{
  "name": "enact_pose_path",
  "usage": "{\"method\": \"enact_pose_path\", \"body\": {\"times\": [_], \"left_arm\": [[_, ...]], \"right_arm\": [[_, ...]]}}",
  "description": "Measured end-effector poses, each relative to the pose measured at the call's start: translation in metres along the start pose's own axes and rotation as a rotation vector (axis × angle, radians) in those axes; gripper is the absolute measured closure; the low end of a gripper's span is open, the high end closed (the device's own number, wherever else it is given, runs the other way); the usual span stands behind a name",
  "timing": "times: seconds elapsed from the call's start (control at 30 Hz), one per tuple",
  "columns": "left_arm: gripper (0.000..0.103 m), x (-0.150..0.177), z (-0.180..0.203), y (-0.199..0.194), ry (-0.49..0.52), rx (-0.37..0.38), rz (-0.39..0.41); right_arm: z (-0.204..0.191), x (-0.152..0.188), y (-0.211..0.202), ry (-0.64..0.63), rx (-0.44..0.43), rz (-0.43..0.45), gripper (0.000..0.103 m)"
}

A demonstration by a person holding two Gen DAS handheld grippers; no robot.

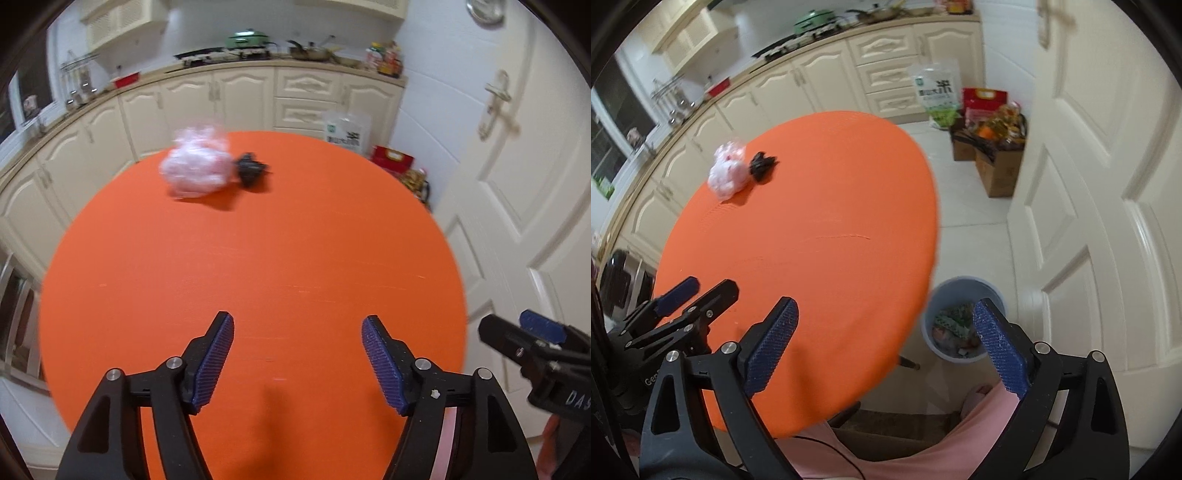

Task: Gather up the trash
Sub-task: 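Return both open tools to the table above the pink and black bags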

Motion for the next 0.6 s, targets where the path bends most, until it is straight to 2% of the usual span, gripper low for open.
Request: {"method": "enact_pose_path", "body": {"times": [0.23, 0.43, 0.6], "left_arm": [[0.03, 0.012, -0.064, -0.01, -0.088, -0.092, -0.002], [0.029, 0.007, -0.103, -0.006, -0.149, -0.144, -0.017], [0.029, -0.004, -0.125, 0.007, -0.176, -0.113, -0.032]], "right_arm": [[-0.074, -0.008, 0.024, -0.158, -0.039, -0.035, 0.007], [-0.135, -0.018, 0.06, -0.294, -0.058, -0.045, 0.007], [-0.17, -0.042, 0.094, -0.359, -0.051, -0.03, 0.008]]}}
Point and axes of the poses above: each gripper's, at about its wrist camera, not at the fingertips, and y roughly the way its jaws point, z to its right, x to its underside, the point moved 8 cm from there along y, roughly the way its jaws point, and after that the axes turned 13 degrees about y, right-handed, at the moved point
